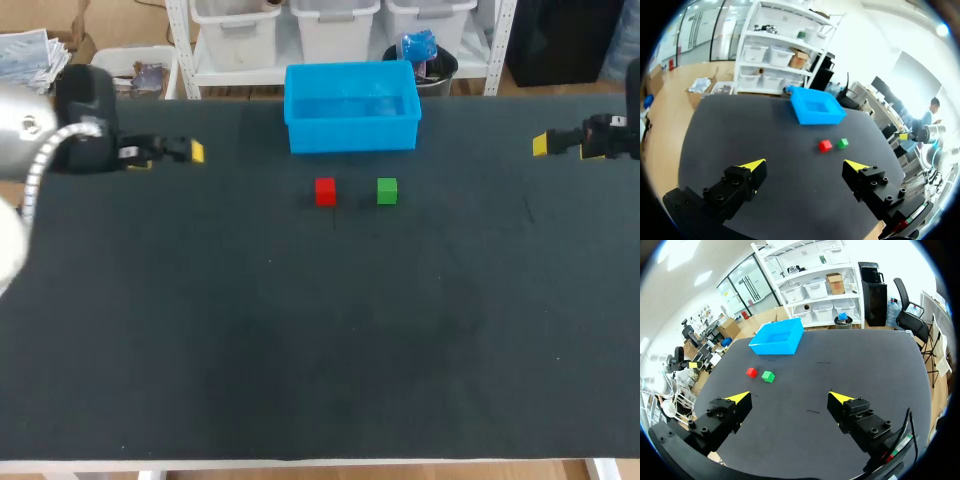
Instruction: Use the left arm to pick the red cube and place it into the blue plastic box first, then use the right arm to grasp the green cube and put it into the same blue plastic box after the first action is fully finished.
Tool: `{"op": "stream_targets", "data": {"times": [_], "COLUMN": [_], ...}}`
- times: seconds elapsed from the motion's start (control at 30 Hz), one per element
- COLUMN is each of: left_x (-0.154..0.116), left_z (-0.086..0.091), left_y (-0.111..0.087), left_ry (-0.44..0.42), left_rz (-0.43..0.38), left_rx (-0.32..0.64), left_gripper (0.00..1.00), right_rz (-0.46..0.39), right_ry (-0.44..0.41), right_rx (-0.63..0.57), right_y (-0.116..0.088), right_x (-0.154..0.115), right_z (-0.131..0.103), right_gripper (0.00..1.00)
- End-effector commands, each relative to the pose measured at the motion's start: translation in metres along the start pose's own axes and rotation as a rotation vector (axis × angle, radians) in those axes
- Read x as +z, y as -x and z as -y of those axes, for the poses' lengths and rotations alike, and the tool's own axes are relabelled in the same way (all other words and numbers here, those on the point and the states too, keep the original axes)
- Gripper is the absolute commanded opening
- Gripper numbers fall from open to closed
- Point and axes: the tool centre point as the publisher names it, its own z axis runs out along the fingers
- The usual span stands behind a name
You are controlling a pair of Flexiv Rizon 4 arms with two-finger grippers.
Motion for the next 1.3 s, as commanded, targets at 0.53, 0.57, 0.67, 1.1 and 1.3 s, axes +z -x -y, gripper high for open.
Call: {"op": "stream_targets", "data": {"times": [0.53,0.57,0.67,1.1,1.3], "left_x": [0.069,0.069,0.069,0.069,0.097], "left_z": [0.054,0.054,0.054,0.054,0.073], "left_y": [0.030,0.030,0.030,0.030,0.034], "left_ry": [0.371,0.371,0.371,0.371,0.450], "left_rz": [-0.155,-0.155,-0.155,-0.155,-0.267], "left_rx": [0.030,0.030,0.030,0.030,-0.003], "left_gripper": [1.00,1.00,1.00,1.00,1.00], "right_rz": [-0.001,-0.001,-0.001,-0.001,-0.001], "right_ry": [0.001,0.001,0.001,0.001,0.001], "right_rx": [-0.001,-0.001,-0.001,-0.001,-0.001], "right_y": [0.000,0.000,0.000,0.000,0.000], "right_x": [0.000,0.000,0.000,0.000,0.000], "right_z": [0.000,0.000,0.000,0.000,0.000], "right_gripper": [1.00,1.00,1.00,1.00,1.00]}}
